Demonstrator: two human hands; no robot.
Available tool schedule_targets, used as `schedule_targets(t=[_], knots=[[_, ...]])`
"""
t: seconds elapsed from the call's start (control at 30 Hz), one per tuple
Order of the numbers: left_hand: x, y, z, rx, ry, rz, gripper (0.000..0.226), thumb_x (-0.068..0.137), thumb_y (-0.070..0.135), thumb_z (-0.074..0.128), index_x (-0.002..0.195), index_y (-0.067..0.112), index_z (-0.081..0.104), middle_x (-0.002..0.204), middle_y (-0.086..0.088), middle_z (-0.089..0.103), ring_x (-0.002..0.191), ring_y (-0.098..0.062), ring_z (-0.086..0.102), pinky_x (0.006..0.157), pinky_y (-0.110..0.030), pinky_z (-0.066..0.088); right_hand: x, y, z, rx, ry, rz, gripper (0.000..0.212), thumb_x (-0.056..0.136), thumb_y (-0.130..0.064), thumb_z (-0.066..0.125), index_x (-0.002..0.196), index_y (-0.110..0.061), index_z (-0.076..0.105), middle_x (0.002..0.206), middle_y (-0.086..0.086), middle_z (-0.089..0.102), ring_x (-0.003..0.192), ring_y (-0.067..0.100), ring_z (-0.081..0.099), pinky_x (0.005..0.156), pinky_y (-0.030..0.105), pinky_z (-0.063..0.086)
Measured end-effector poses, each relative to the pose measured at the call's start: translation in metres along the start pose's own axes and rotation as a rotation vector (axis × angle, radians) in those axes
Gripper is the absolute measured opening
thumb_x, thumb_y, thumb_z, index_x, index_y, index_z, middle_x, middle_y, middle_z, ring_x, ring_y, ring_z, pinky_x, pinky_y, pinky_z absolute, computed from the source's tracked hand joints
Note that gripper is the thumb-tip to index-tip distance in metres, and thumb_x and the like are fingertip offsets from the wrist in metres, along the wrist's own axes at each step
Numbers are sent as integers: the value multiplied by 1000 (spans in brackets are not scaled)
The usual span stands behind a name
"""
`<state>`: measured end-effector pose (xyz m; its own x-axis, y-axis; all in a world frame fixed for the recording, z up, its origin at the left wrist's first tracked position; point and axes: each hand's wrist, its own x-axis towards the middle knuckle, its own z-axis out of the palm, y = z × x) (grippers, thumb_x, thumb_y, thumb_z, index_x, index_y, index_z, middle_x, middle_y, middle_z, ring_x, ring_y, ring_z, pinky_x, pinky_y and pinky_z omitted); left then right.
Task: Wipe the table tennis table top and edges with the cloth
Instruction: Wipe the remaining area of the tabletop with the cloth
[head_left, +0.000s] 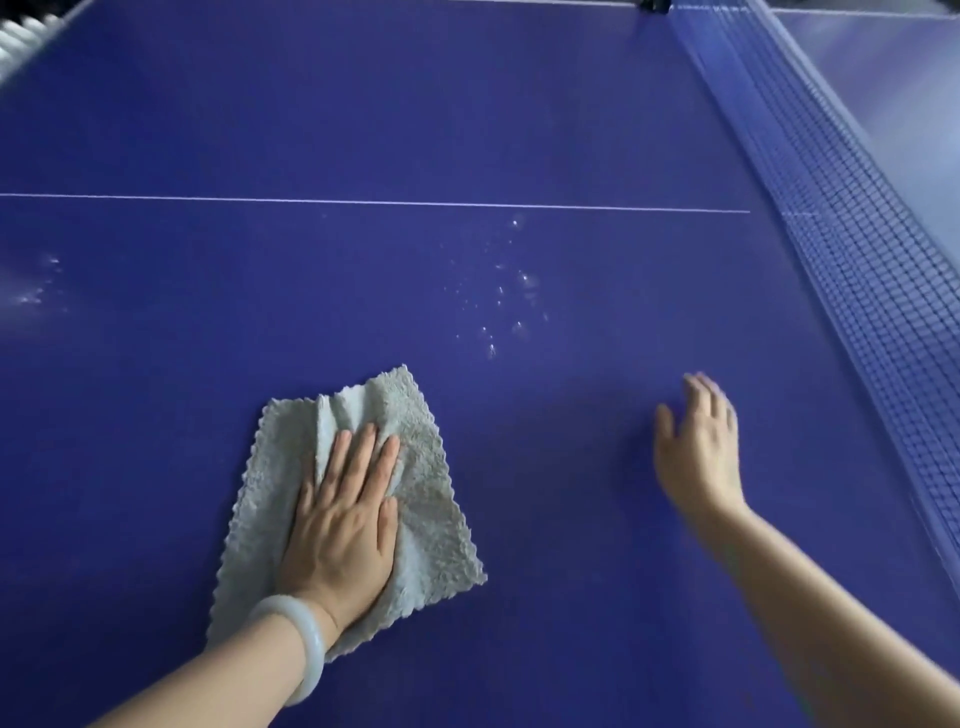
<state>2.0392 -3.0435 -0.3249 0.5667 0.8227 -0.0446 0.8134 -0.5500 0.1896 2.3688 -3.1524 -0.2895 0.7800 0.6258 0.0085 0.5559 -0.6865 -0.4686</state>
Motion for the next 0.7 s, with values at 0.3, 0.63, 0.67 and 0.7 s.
schedule_targets(t=[0.3,0.63,0.67,0.7], knots=[[1,6,1,39,-15,15,59,100,32,22,156,16,24,166,1,12,151,-20,17,116,-39,26,106,-26,58,-220,-47,131,67,106,-43,18,158,-3,8,168,9,3,155,21,-4,124,48,-8],[130,157,20,-7,-147,511,61,102,43,28,159,27,11,166,6,-3,153,-21,-9,121,-54,7,110,-21,54,-172,5,164,68,103,-48,28,159,-10,19,168,2,10,154,13,-2,124,38,-10],[156,170,22,-1,-155,523,61,103,43,22,159,28,2,165,7,-11,151,-19,-18,121,-53,0,111,-21,54,-161,9,162,68,103,-49,28,159,-11,19,168,1,11,154,12,-2,124,37,-10],[182,182,24,15,-164,528,60,103,43,18,158,29,-2,165,8,-16,149,-19,-24,121,-52,-5,110,-20,54,-147,16,158,68,102,-50,28,159,-13,20,168,1,12,154,11,-2,124,36,-11]])
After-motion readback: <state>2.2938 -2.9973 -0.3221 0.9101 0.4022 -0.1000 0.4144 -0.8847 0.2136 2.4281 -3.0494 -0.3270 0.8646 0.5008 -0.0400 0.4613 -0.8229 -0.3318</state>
